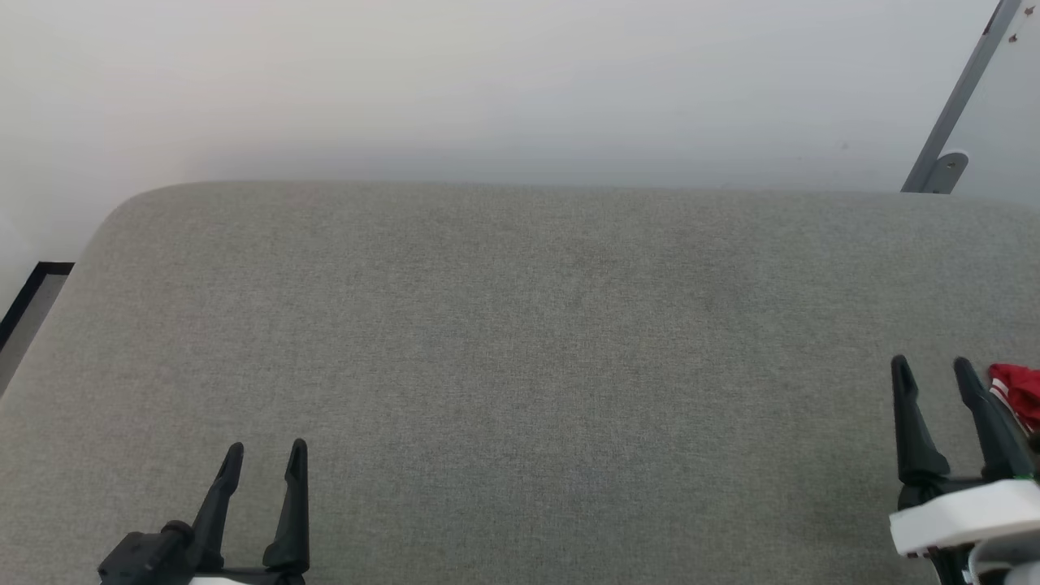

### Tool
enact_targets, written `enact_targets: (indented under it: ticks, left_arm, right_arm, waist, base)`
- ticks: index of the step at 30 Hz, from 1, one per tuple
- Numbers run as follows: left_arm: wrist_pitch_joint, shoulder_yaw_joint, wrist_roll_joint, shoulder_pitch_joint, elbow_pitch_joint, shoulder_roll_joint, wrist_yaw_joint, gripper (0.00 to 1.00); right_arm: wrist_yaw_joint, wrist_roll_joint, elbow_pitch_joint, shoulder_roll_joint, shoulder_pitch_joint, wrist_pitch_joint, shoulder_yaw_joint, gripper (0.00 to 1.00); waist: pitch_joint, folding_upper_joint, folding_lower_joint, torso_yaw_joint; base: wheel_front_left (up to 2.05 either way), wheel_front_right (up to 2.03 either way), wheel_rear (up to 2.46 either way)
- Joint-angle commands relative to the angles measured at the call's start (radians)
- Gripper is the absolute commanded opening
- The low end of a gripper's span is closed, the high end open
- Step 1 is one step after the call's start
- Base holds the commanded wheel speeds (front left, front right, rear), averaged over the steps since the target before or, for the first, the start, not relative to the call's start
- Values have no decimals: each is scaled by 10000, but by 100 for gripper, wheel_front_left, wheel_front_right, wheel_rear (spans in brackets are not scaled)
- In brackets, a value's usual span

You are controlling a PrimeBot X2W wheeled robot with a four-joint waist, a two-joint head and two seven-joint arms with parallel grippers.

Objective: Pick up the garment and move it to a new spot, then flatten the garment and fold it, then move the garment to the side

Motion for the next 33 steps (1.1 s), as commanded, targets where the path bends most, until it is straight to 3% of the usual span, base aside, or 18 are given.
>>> enact_targets:
  ticks: [1,11,33]
  left_arm:
    - [-48,0,21,121,-79,42,10,100]
    - [-48,-190,4,164,-246,93,10,100]
    - [-48,-140,-17,-18,-319,90,10,100]
  right_arm:
    - [-6,-114,-170,65,193,69,-93,100]
    - [-6,-312,-1068,424,795,458,-555,100]
    - [-6,-465,-1335,566,842,607,-572,100]
  waist:
    - [17,-1,0,1]
    - [126,-1,0,-203]
    - [261,-1,0,-281]
  base:
    - [0,0,0]
    - [0,0,0]
    - [0,0,0]
